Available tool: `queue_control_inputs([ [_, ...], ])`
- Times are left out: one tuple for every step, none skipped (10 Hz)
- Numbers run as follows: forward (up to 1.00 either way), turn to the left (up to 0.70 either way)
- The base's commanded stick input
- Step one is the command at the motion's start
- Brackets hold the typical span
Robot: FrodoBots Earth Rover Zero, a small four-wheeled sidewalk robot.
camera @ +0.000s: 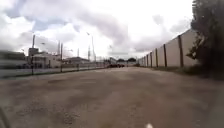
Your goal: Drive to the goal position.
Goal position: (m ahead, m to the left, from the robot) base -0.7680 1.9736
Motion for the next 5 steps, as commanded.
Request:
queue_control_inputs([
  [0.3, 0.0],
  [0.3, 0.0],
  [0.3, 0.0],
  [0.3, 0.0],
  [0.3, 0.0],
])
